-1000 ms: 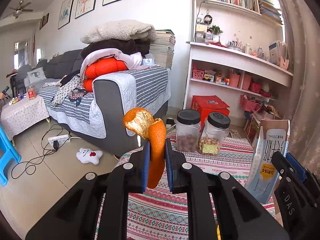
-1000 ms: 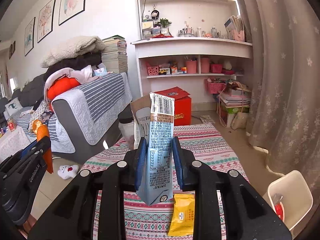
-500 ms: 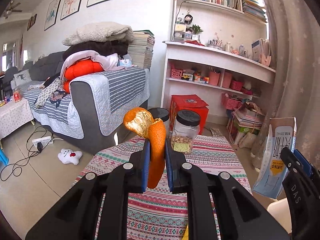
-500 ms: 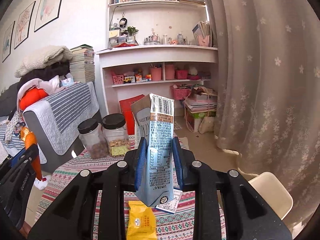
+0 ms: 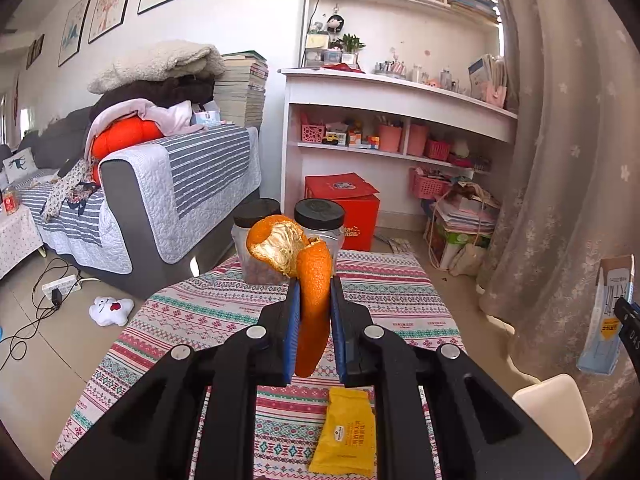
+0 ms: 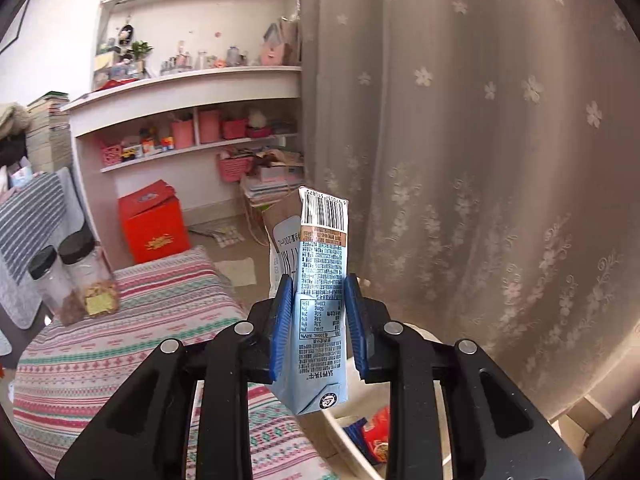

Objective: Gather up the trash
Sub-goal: 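Carry both items over the white bin and open both grippers to drop them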

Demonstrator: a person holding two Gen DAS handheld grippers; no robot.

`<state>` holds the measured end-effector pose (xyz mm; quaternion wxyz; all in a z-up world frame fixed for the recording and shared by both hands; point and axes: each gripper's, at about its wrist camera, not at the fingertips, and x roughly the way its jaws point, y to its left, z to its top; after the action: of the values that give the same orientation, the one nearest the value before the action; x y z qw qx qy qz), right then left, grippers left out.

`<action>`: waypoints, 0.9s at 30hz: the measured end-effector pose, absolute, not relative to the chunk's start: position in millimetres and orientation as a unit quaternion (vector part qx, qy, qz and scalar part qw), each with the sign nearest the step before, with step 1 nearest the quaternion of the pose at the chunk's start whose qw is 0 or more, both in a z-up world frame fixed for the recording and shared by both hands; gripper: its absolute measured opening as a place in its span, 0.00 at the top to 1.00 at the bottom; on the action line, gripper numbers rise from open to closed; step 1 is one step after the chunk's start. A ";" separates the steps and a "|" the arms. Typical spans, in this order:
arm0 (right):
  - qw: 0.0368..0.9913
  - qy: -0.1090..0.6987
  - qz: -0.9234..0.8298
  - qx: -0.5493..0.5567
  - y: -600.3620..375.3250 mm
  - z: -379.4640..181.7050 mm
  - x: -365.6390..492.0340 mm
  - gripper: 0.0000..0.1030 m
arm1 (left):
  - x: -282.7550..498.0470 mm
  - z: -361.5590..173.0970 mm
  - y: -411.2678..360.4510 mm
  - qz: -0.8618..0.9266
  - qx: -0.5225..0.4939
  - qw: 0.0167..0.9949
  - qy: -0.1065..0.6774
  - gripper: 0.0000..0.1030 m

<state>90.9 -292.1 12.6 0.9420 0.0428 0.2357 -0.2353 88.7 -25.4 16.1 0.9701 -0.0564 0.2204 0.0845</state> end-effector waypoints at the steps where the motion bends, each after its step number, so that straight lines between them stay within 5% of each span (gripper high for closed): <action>1: 0.937 0.244 -0.246 0.046 -302.5 9.7 90.6 0.75 | 89.8 14.9 -30.9 0.081 -0.054 0.970 0.221 0.86; 3: 0.929 0.257 -0.260 0.057 -320.0 5.3 89.1 0.71 | 91.5 12.0 -43.1 0.073 -0.050 0.971 0.223 0.86; 6: 0.925 0.241 -0.284 0.078 -341.2 8.8 78.7 0.35 | 94.0 8.5 -63.5 0.056 -0.042 0.971 0.229 0.86; 10: 0.918 0.190 -0.333 0.097 -369.1 25.2 59.7 0.06 | 92.7 11.0 -95.7 0.020 -0.031 0.973 0.226 0.86; 27: 0.865 0.179 -0.417 0.213 -495.4 34.5 13.0 0.07 | 119.6 24.5 -301.6 -0.214 -0.058 0.922 0.316 0.84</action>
<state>13.0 -495.4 34.5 0.8652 0.2134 0.1791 -0.4169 119.6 -301.6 24.5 0.9223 -0.0580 0.3165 -0.2140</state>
